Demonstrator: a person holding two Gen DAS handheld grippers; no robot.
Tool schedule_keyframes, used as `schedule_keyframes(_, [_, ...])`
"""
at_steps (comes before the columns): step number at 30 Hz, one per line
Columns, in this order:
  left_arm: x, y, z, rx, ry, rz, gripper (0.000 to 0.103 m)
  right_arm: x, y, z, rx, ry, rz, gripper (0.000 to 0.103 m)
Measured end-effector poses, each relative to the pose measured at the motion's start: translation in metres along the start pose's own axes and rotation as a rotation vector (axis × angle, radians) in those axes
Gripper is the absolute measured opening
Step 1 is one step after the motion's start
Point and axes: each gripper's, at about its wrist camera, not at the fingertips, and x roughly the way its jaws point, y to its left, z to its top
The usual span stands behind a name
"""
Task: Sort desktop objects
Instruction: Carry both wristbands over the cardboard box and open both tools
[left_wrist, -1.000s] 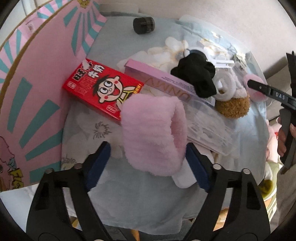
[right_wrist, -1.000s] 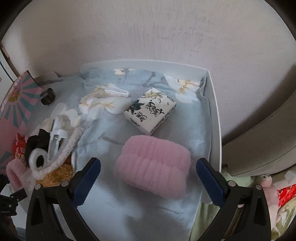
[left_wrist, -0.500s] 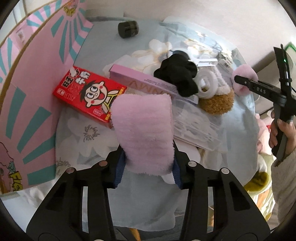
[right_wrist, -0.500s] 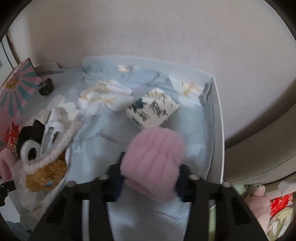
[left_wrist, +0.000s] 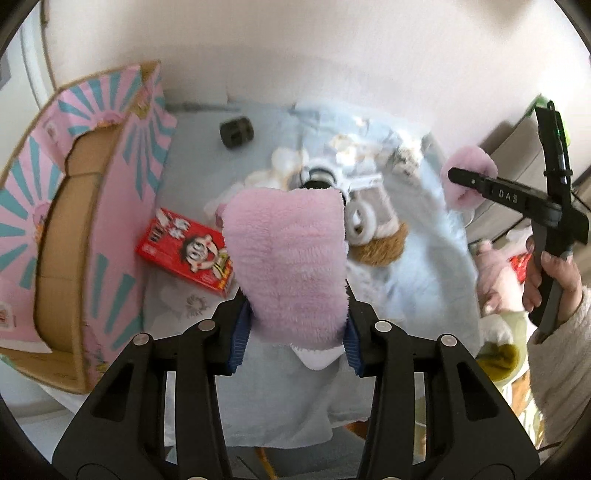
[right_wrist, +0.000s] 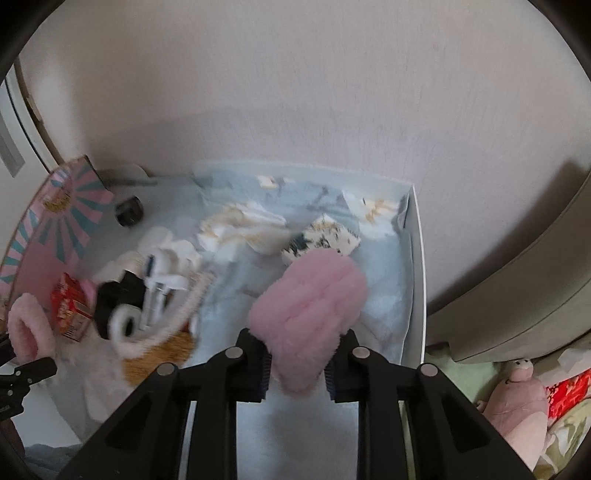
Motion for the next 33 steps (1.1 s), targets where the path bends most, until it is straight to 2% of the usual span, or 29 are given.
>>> schedule_keyframes(7, [-0.063,0.024,0.022,0.005,-0.112,-0.027,0.039,-0.061,0.044,0.022,-0.043,-0.080,0.037,0.021])
schedule_keyframes(12, [-0.111,0.062,0.032,-0.007,-0.197,0.006,0.039,-0.090,0.096,0.043,-0.105,-0.128,0.101,0.021])
schedule_keyframes(17, [-0.137,0.106,0.033,-0.020,-0.191,0.117,0.039,-0.103,0.158,0.065,-0.160,-0.162,0.241,0.021])
schedule_keyframes(20, [-0.137,0.123,0.030,-0.005,-0.167,0.155,0.039,-0.098,0.200,0.076,-0.192,-0.156,0.376,0.021])
schedule_keyframes(24, [-0.126,0.137,0.027,-0.020,-0.139,0.147,0.039,-0.075,0.252,0.086,-0.239,-0.103,0.466,0.021])
schedule_keyframes(26, [-0.116,0.142,0.023,-0.027,-0.113,0.143,0.039,-0.057,0.279,0.087,-0.282,-0.095,0.474,0.021])
schedule_keyframes(29, [-0.104,0.143,0.017,-0.011,-0.080,0.153,0.039,-0.025,0.308,0.088,-0.298,-0.034,0.480,0.021])
schedule_keyframes(33, [-0.101,0.145,0.013,0.018,-0.078,0.160,0.039,-0.009,0.324,0.094,-0.294,-0.005,0.474,0.021])
